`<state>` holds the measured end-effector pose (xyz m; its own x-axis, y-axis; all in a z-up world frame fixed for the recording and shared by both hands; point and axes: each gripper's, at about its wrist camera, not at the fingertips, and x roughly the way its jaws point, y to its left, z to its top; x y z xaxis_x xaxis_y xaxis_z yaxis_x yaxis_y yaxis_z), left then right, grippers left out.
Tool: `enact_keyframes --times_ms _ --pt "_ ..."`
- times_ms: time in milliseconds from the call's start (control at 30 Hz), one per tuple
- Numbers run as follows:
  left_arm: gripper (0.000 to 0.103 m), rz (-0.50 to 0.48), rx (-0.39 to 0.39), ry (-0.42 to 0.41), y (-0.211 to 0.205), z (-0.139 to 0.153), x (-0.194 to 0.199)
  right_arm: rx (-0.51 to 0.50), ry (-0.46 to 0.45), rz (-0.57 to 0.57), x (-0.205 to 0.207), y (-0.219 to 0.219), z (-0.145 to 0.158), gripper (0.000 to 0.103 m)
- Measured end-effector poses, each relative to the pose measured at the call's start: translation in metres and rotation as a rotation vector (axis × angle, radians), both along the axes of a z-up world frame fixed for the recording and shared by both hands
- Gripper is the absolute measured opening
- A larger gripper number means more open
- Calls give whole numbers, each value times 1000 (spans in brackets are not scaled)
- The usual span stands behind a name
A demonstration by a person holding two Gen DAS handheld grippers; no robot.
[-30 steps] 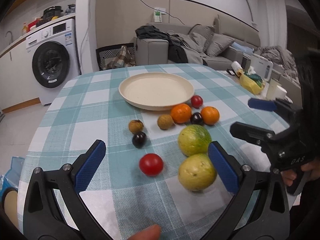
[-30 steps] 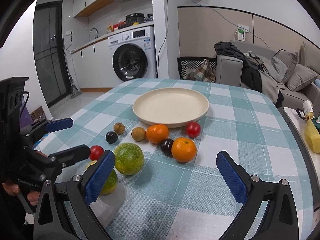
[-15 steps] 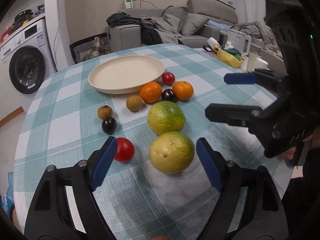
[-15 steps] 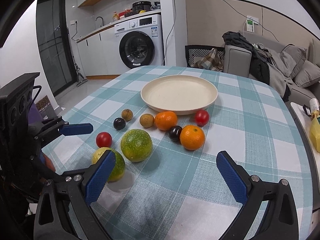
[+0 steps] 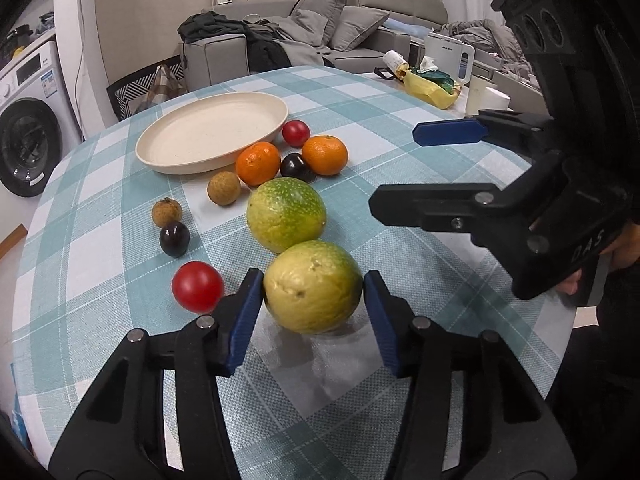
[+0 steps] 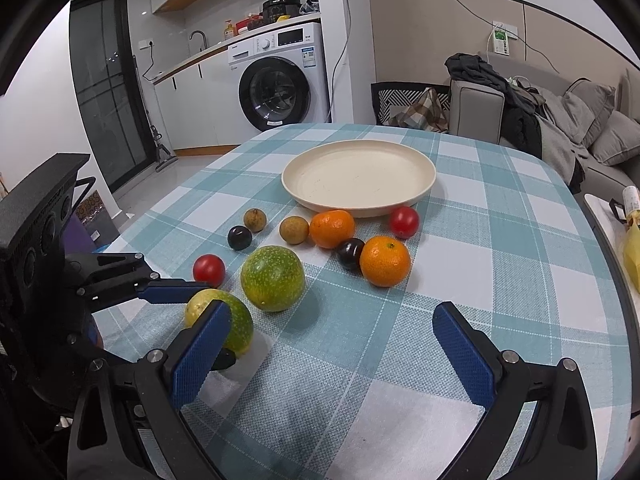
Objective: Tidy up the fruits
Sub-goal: 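Grasp the yellow fruit with the left tool while the right tool grasps the green citrus, then carry both held fruits to the cream plate and lower them onto it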
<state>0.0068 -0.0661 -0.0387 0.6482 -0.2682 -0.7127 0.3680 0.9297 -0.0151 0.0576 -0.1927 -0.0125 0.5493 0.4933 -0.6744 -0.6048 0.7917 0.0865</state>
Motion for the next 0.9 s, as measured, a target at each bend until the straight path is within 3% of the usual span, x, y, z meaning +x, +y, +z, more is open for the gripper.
enact_keyframes --times_ms 200,467,800,900 --pt "49 32 -30 -29 15 10 -2 7 21 -9 4 3 -3 102" --pt "49 128 -111 -51 56 20 2 39 83 21 16 19 -8 87" --pt "48 234 -160 -90 89 27 6 8 151 93 22 60 -20 66" --pt "43 255 -171 -106 94 29 5 12 173 83 28 64 -24 58"
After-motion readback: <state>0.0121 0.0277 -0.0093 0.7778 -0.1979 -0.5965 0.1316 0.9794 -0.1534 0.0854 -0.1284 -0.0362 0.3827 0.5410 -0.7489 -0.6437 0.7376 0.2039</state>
